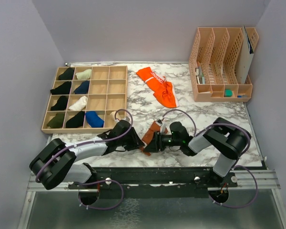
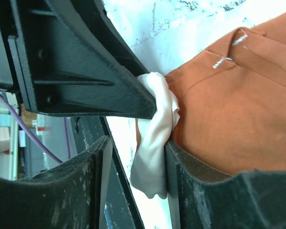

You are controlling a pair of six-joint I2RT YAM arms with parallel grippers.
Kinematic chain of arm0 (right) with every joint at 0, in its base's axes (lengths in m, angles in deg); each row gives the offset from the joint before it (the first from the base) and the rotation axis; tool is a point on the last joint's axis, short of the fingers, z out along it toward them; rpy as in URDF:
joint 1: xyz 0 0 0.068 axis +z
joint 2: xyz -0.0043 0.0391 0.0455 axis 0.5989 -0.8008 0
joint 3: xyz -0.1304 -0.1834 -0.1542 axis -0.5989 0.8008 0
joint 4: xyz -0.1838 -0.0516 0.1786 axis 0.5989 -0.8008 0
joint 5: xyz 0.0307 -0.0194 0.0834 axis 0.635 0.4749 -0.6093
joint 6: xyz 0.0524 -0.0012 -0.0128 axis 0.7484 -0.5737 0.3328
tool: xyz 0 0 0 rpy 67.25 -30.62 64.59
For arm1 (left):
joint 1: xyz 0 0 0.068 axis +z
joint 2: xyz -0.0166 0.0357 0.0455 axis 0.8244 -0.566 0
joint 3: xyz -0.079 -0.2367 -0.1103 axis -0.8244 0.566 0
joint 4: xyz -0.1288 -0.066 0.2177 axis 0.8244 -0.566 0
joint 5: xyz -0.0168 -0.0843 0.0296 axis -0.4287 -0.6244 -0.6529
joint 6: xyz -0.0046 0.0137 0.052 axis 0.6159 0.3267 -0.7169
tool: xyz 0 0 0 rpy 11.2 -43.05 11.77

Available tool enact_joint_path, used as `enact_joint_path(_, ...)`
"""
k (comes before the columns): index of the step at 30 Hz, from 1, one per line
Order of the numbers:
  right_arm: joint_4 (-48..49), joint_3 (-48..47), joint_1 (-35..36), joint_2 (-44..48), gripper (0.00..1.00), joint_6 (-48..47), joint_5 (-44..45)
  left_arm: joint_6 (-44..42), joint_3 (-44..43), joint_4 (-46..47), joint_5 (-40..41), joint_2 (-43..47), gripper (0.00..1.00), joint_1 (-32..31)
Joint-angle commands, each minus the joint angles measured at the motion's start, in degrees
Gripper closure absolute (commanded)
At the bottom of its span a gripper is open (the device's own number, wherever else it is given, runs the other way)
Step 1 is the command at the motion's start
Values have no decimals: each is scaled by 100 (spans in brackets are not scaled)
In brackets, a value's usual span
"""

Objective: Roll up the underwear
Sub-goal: Roll the underwear to the center of the board.

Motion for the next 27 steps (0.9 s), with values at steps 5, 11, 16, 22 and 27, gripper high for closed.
enact_joint_path(5,-3090,-447,-34,987,32,-1451,835,-302,-120,-782,479,-433,62,-46)
enact_joint_path(11,-4161,-542,-34,2054,25,-2137,1708,-363,-233,-877,460,-475,62,-46)
enact_joint_path(16,-4237,-350,81,2989,28,-3321,2201,-278,-274,-921,390,-410,62,-46)
enact_joint_path(22,-3507,-63,1530,3567,30,-5620,3033,-255,-419,-1048,313,-421,63,-46)
enact_joint_path(27,-3320,-147,2337,2877,36,-6707,3962,-266,-520,-1147,360,-408,63,-47)
